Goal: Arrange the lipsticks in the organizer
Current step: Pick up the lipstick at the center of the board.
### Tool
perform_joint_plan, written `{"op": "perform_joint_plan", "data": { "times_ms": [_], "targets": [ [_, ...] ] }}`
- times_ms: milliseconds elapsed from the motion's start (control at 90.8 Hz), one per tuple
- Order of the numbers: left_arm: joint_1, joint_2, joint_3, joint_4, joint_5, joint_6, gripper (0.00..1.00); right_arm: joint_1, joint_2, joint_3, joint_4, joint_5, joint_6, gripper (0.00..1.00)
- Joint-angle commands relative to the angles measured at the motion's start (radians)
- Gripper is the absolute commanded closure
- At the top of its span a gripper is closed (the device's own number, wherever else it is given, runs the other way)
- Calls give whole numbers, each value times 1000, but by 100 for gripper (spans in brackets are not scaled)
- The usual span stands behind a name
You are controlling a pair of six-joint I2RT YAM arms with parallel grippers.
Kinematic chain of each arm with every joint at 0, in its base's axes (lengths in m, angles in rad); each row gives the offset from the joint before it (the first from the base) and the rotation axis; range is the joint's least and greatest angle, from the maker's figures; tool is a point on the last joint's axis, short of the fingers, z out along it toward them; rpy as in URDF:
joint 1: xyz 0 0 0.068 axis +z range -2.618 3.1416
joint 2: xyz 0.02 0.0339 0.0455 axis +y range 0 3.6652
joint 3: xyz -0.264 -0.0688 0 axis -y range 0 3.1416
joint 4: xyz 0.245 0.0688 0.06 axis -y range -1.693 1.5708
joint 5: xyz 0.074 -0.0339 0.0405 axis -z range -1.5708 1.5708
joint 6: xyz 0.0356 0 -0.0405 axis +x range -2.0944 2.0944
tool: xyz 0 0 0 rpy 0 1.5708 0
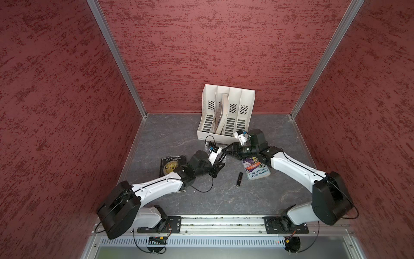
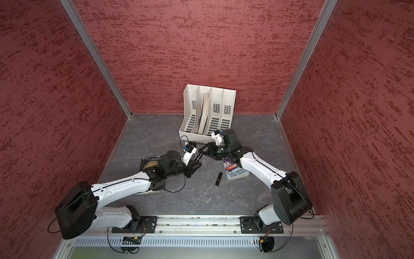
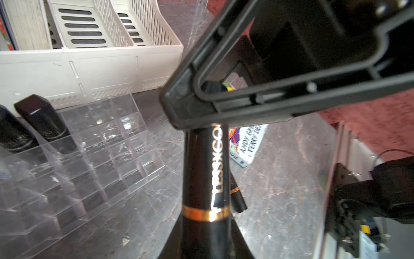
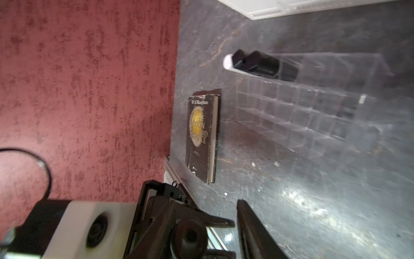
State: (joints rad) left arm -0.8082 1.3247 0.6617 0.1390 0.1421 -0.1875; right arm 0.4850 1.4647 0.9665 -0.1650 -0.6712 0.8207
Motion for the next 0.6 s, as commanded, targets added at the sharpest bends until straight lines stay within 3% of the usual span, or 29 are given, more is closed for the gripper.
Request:
{"op": "perform_joint_plan", "data": {
  "times_ms": [0, 441, 518, 584],
  "targets": [
    [-27, 20, 48, -8, -154, 90, 92, -6, 5, 35, -112, 82, 27, 54],
    [-69, 90, 103, 2, -203, 109, 87, 18, 9, 52, -85, 118, 104, 76],
    [-71, 89, 103, 1, -197, 108, 82, 20, 11, 43, -60, 125, 115, 78],
    [-71, 80, 105, -7, -196, 102, 69, 21, 19, 40, -31, 134, 124, 80]
  ]
}}
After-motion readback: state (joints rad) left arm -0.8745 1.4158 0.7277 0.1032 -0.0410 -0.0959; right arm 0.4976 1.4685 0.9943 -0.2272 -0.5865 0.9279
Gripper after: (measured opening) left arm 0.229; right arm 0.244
